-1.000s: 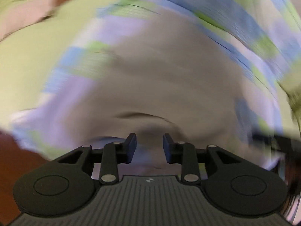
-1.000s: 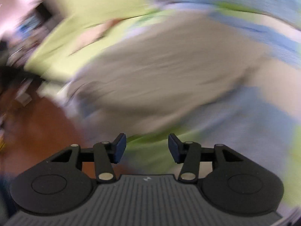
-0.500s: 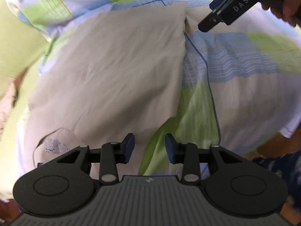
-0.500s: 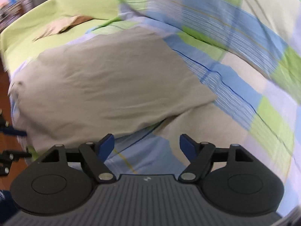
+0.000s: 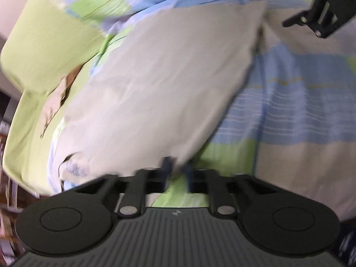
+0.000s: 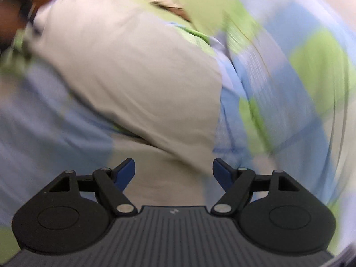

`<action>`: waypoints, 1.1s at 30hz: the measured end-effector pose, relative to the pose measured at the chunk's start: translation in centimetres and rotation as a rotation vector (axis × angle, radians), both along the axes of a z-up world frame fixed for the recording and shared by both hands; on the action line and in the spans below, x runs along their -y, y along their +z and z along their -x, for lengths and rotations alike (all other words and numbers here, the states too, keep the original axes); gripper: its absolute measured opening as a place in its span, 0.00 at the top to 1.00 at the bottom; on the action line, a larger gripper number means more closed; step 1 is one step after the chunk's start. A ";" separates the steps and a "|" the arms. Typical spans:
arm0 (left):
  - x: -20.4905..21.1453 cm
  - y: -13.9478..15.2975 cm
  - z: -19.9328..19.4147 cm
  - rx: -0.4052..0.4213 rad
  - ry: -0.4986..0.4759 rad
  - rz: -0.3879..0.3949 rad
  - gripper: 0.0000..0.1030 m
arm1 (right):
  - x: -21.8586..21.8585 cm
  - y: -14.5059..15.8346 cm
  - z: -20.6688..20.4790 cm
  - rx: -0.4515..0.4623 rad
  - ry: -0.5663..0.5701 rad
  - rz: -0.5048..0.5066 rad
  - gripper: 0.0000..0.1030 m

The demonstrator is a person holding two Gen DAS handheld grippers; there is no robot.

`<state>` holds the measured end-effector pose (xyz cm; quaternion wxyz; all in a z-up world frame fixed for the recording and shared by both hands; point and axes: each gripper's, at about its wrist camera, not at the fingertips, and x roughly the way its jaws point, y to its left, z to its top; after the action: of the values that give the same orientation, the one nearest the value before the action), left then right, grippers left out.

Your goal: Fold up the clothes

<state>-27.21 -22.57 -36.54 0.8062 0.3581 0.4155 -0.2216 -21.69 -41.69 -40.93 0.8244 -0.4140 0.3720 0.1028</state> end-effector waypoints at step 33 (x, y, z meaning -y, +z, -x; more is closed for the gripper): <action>15.9 23.3 -15.0 0.513 -0.442 0.167 0.99 | 11.4 26.7 -2.0 0.478 -0.490 -0.310 1.00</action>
<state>-12.18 -38.46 -13.29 0.8436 0.4160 0.0922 -0.3267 -19.69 -53.08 -14.21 0.9410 -0.1953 0.2370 -0.1422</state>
